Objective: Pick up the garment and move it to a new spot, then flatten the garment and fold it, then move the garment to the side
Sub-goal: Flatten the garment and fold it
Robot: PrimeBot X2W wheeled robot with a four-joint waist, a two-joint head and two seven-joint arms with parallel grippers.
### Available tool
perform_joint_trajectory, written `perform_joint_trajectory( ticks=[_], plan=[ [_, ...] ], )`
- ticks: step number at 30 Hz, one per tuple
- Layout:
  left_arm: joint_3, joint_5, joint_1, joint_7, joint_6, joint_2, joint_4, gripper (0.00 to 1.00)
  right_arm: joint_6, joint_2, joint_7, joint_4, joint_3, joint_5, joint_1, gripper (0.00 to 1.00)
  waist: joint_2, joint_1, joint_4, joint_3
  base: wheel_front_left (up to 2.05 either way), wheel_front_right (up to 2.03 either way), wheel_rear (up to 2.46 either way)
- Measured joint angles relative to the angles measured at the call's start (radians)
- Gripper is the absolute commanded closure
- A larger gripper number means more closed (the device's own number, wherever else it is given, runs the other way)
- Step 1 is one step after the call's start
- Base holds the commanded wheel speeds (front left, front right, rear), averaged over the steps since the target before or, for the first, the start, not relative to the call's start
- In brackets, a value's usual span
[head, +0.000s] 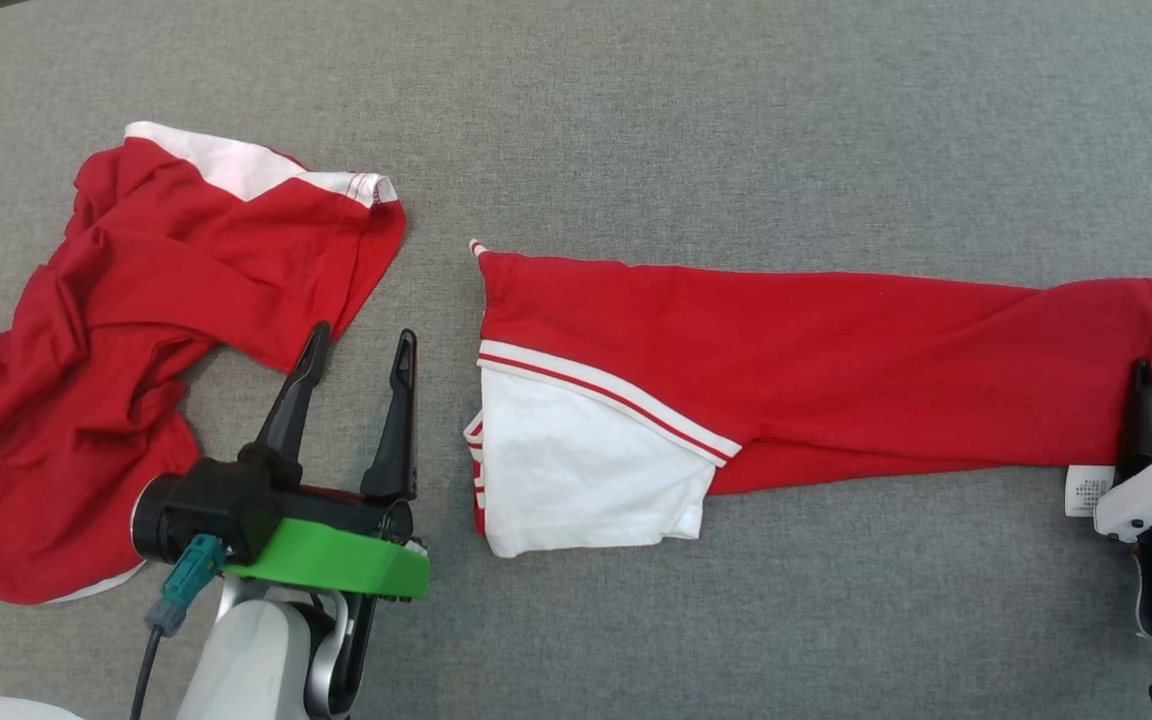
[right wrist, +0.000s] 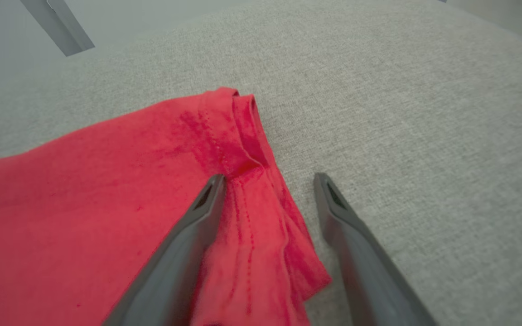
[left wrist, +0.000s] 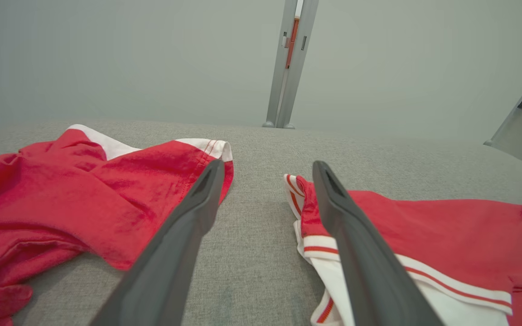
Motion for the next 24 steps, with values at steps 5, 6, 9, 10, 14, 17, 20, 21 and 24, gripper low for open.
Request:
perform_joint_trajectory(
  ticks=[5, 6, 9, 10, 14, 17, 20, 21, 24],
  plan=[
    [0.004, 0.0, 0.0, 0.0, 0.0, 0.0, 0.007, 0.0, 0.0, 0.004, -0.005, 0.03, 0.046, 0.052, -0.014, 0.67, 0.0, 0.0, -0.008, -0.001, 0.0, 0.0, 0.0],
    [0.005, 0.0, 0.0, 0.0, 0.0, 0.0, 0.009, 0.0, 0.0, 0.002, -0.006, 0.038, 0.058, 0.066, -0.015, 1.0, 0.0, 0.0, -0.01, -0.002, 0.0, 0.0, 0.0],
    [0.008, 0.0, 0.0, 0.0, 0.0, 0.0, 0.013, 0.0, 0.001, -0.006, -0.007, 0.05, 0.09, 0.096, -0.017, 1.0, 0.0, 0.0, -0.015, -0.008, 0.0, 0.0, 0.0],
    [0.009, 0.0, -0.001, 0.0, 0.0, 0.0, 0.013, 0.0, 0.001, -0.006, -0.007, 0.051, 0.09, 0.104, -0.018, 1.0, 0.0, 0.0, -0.017, -0.009, 0.0, 0.0, 0.0],
    [0.015, 0.0, -0.001, 0.0, 0.0, 0.0, 0.014, 0.0, 0.002, -0.026, 0.0, 0.058, 0.05, 0.11, -0.019, 1.0, 0.0, 0.0, -0.026, -0.02, 0.0, 0.0, 0.0],
    [0.016, 0.0, -0.001, 0.0, 0.0, 0.0, 0.016, 0.0, 0.001, -0.056, 0.002, 0.076, -0.019, 0.081, -0.016, 1.0, 0.0, 0.0, -0.032, -0.028, 0.0, 0.0, 0.0],
    [0.017, -0.005, 0.0, 0.0, 0.0, 0.0, 0.018, 0.0, 0.001, -0.072, 0.002, 0.081, -0.087, 0.043, -0.017, 1.0, 0.0, 0.0, -0.037, -0.038, 0.0, 0.0, 0.0],
    [0.018, -0.009, 0.0, 0.0, 0.0, 0.0, 0.018, 0.0, 0.001, -0.073, 0.002, 0.081, -0.096, 0.029, -0.017, 1.0, 0.0, 0.0, -0.037, -0.041, 0.0, 0.0, 0.0],
    [0.02, -0.021, 0.002, 0.0, 0.0, 0.0, 0.02, 0.0, 0.001, -0.064, 0.002, 0.062, -0.101, 0.004, -0.018, 1.0, 0.0, 0.0, -0.04, -0.055, 0.0, 0.0, 0.0]
  ],
)
